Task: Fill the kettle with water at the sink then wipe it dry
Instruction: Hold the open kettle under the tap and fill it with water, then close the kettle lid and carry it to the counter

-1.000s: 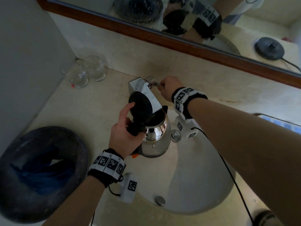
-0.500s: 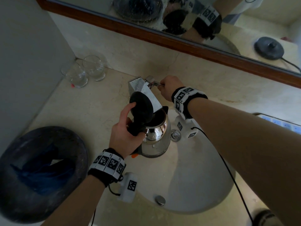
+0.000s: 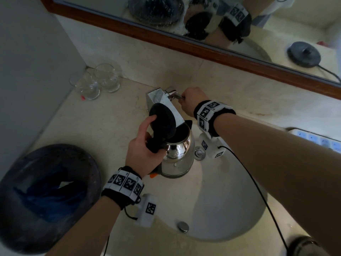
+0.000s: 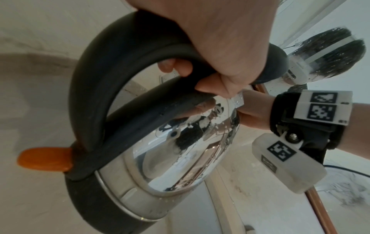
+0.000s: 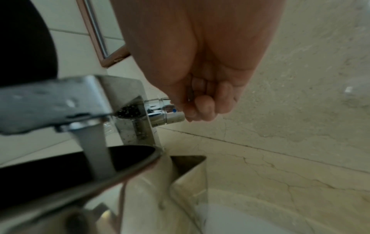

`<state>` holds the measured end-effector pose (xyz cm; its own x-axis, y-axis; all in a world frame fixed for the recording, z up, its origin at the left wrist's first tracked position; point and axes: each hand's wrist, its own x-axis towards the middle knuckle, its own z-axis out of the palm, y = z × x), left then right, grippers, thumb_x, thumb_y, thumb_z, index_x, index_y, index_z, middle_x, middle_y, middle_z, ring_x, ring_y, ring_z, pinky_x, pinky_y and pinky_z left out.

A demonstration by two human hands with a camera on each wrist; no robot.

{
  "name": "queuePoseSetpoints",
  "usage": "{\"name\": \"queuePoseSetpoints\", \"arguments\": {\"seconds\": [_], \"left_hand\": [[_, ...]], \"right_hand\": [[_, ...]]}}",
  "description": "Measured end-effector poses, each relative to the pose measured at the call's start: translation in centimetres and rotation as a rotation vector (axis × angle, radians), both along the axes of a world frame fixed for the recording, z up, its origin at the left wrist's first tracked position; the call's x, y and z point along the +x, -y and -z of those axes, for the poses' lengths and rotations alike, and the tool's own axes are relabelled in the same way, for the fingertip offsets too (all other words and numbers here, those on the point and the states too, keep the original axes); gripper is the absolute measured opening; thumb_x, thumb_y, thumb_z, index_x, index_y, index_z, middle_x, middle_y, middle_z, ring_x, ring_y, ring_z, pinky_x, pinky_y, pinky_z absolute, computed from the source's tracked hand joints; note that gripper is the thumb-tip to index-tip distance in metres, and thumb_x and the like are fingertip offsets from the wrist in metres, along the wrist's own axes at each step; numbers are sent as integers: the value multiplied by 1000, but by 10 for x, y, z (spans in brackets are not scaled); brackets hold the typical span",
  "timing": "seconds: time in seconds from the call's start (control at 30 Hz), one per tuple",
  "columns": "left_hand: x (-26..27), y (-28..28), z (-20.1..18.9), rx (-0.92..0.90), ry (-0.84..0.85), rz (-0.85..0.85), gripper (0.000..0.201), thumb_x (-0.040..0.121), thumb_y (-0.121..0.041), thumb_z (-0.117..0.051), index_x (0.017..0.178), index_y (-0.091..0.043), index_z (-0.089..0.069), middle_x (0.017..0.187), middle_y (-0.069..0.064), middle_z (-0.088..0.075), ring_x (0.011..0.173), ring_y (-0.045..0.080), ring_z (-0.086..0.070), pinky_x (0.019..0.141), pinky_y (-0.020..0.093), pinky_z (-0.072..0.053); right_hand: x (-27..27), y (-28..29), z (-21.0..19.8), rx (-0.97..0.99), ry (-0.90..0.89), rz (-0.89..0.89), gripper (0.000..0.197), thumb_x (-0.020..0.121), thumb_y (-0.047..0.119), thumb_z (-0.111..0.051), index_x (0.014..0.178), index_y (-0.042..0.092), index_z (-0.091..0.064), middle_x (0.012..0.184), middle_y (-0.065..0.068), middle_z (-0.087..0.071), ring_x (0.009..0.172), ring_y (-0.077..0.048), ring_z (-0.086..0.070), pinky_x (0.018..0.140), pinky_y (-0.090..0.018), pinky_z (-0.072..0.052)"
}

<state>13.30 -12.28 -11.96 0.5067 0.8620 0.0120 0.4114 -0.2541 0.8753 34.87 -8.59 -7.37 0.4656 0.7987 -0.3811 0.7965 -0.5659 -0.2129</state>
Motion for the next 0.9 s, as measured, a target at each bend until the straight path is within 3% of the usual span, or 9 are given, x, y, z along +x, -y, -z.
{"name": "queuePoseSetpoints", "arguments": {"seconds": [0.13,0.23,0.37,0.47,0.57,0.73,0.83,0.9], "left_hand": [[-2,0,5,4,7,7,88,67,-6,-77,134,-43,-34,62,2,-62,54,13,-60,54,19,-53],[-4,1,6,-6,9,29,88,68,-7,-77,134,-45,-33,62,2,-63,54,13,-61,53,17,-53],[-9,1,4,2,24,60,89,67,-7,-77,134,-45,-33,60,1,-63,56,14,-61,53,17,-52],[-14,0,2,19,43,84,88,66,-6,-77,133,-44,-34,60,1,-63,57,14,-62,54,16,-52],[-18,2,1,31,66,137,89,66,-5,-77,133,-46,-34,59,1,-62,59,15,-62,55,11,-49],[-25,5,-5,35,92,222,91,67,-7,-78,135,-48,-33,61,-1,-61,62,14,-63,58,6,-47],[-28,5,-9,84,87,274,96,67,-12,-74,140,-55,-29,60,-4,-59,59,12,-61,59,8,-49],[-30,6,-11,186,90,345,87,67,-14,-68,144,-41,-38,62,-13,-56,57,4,-57,61,9,-49]], "right_hand": [[-7,6,1,-6,16,-64,32,100,24,-43,113,1,-61,115,-18,-64,105,-31,-61,72,-28,-36],[-9,10,-3,6,2,-58,31,99,23,-44,115,2,-61,116,-17,-64,107,-31,-61,73,-28,-38],[-5,41,-1,83,-172,25,35,95,17,-48,129,15,-54,117,-16,-65,104,-31,-62,76,-26,-40],[4,76,6,16,-219,75,39,91,7,-44,126,19,-59,121,-12,-65,109,-28,-61,87,-28,-45],[0,100,9,-115,-228,-2,41,89,7,-47,125,20,-61,116,-7,-70,109,-25,-63,95,-30,-47],[-18,113,-3,-131,-272,-5,24,84,23,-61,105,17,-68,85,-4,-69,91,-25,-69,87,-34,-55],[-23,122,-13,-147,-230,-33,22,83,22,-58,93,8,-72,86,-13,-72,88,-28,-68,83,-36,-56],[-23,131,-16,-132,-245,-10,21,81,22,-60,88,8,-74,83,-14,-73,85,-27,-68,81,-36,-56]]}}
